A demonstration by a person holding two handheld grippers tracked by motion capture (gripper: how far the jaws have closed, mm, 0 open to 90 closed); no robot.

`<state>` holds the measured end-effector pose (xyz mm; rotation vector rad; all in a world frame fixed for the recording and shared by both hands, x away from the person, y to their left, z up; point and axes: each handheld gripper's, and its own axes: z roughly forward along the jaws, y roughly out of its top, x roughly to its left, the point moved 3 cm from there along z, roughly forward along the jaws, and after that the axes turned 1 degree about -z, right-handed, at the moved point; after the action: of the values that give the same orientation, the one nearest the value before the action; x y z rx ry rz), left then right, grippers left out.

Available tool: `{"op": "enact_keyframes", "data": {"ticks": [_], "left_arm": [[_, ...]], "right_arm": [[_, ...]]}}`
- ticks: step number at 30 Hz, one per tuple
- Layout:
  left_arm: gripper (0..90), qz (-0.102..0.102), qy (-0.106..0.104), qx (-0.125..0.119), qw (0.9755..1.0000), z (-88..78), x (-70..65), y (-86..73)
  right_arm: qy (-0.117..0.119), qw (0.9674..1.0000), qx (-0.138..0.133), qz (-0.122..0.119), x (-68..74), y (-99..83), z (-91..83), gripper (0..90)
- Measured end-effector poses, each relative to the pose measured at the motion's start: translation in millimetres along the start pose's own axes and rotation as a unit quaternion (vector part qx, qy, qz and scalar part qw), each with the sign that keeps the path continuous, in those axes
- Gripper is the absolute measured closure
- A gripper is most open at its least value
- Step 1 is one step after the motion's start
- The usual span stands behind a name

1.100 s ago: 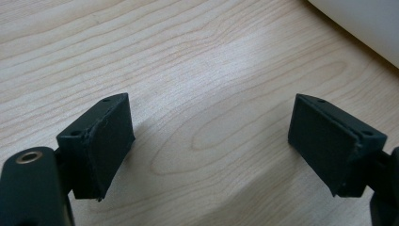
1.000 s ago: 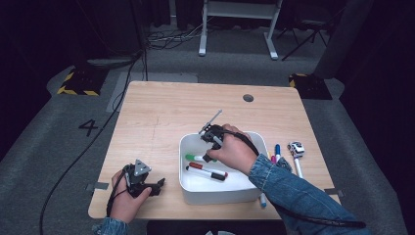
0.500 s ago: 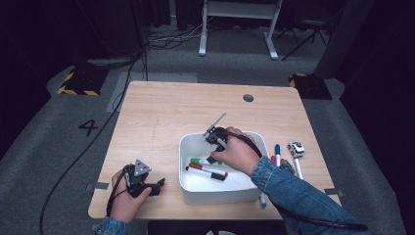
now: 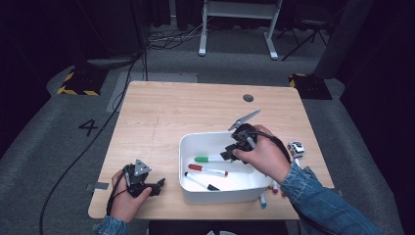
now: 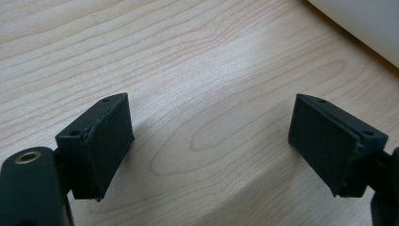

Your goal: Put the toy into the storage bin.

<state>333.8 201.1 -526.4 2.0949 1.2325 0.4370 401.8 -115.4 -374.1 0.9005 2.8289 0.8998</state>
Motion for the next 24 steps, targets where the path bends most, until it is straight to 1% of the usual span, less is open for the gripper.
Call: {"op": "enact_keyframes", "data": {"ticks": [3, 6, 7, 8, 9, 10, 11, 15, 16, 17, 18, 19, 24], "left_arm": [[14.5, 0.0, 0.0, 0.0, 1.0, 0.0, 0.0, 0.0], [14.5, 0.0, 0.0, 0.0, 1.0, 0.0, 0.0, 0.0], [14.5, 0.0, 0.0, 0.0, 1.0, 0.0, 0.0, 0.0], [14.5, 0.0, 0.0, 0.0, 1.0, 0.0, 0.0, 0.0], [14.5, 0.0, 0.0, 0.0, 1.0, 0.0, 0.0, 0.0], [14.5, 0.0, 0.0, 0.0, 1.0, 0.0, 0.0, 0.0], [14.5, 0.0, 0.0, 0.0, 1.0, 0.0, 0.0, 0.0], [14.5, 0.0, 0.0, 0.0, 1.0, 0.0, 0.0, 0.0], [14.5, 0.0, 0.0, 0.0, 1.0, 0.0, 0.0, 0.0], [14.5, 0.0, 0.0, 0.0, 1.0, 0.0, 0.0, 0.0], [14.5, 0.0, 0.0, 0.0, 1.0, 0.0, -0.1, 0.0], [14.5, 0.0, 0.0, 0.0, 1.0, 0.0, 0.0, 0.0], [14.5, 0.0, 0.0, 0.0, 1.0, 0.0, -0.1, 0.0]], "right_arm": [[-0.008, 0.9996, -0.023, 0.01, -5.9, -11.2, -20.6, 64.5], [-0.021, 0.9987, -0.037, 0.026, -12.8, -22.2, -40.7, 64.3], [-0.021, 0.9987, -0.037, 0.026, -12.8, -22.2, -40.7, 64.3], [-0.029, 0.9977, -0.05, 0.034, -18.1, -30.0, -53.5, 63.8], [-0.033, 0.9974, -0.052, 0.037, -20.0, -32.9, -57.6, 63.8], [-0.033, 0.9974, -0.052, 0.037, -20.0, -32.9, -57.6, 63.8], [-0.04, 0.9962, -0.061, 0.048, -24.9, -41.5, -67.7, 63.6], [-0.053, 0.9937, -0.072, 0.067, -34.2, -57.5, -83.4, 63.2], [-0.053, 0.9937, -0.072, 0.067, -34.2, -57.5, -83.4, 63.2], [-0.055, 0.9928, -0.076, 0.074, -36.9, -61.9, -87.6, 63.2], [-0.061, 0.9905, -0.085, 0.089, -43.3, -72.0, -97.0, 63.0], [-0.065, 0.9898, -0.088, 0.091, -46.1, -75.4, -99.6, 63.0], [-0.086, 0.9852, -0.09, 0.118, -61.4, -99.5, -112.4, 62.2]]}}
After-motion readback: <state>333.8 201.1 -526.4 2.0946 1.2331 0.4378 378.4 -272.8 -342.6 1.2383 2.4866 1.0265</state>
